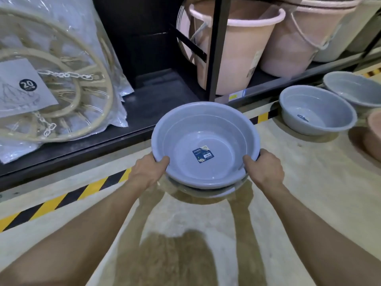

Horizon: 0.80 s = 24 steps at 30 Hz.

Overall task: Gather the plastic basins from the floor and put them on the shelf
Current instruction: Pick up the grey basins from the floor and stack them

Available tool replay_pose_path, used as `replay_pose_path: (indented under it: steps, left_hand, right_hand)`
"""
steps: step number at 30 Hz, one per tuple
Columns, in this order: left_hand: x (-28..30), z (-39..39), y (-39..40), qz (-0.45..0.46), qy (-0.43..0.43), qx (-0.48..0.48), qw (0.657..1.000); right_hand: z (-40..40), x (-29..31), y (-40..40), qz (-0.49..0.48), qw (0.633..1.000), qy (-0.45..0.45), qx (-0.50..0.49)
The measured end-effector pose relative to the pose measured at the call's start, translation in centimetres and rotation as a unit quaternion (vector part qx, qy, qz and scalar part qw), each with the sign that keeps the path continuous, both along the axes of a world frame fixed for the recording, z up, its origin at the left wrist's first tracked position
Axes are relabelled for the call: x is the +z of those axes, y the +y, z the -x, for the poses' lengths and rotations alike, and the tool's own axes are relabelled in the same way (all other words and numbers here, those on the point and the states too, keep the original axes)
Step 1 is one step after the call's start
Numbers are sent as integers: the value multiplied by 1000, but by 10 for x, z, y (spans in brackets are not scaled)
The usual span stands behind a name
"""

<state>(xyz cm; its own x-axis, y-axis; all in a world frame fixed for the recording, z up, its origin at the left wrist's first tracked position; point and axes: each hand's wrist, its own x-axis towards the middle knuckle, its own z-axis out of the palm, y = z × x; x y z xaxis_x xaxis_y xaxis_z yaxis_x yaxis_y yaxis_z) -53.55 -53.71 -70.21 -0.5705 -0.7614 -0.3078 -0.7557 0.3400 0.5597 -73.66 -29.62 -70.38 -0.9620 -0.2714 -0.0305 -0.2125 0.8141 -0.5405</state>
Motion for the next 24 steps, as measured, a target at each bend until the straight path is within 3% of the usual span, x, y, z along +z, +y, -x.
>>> replay_pose_path:
  steps: [7, 17, 24]
  left_hand:
    - [-35, 2, 4, -4, -18, -8, 1000]
    - [-61, 7, 1, -18, -58, -28, 998]
    - [-68, 7, 1, -34, -54, -33, 997]
  right_hand:
    - [-11, -43, 4, -50, 998, -27, -19]
    - [-4, -52, 4, -91, 994, -61, -2]
    - [-5, -67, 4, -73, 993, -94, -11]
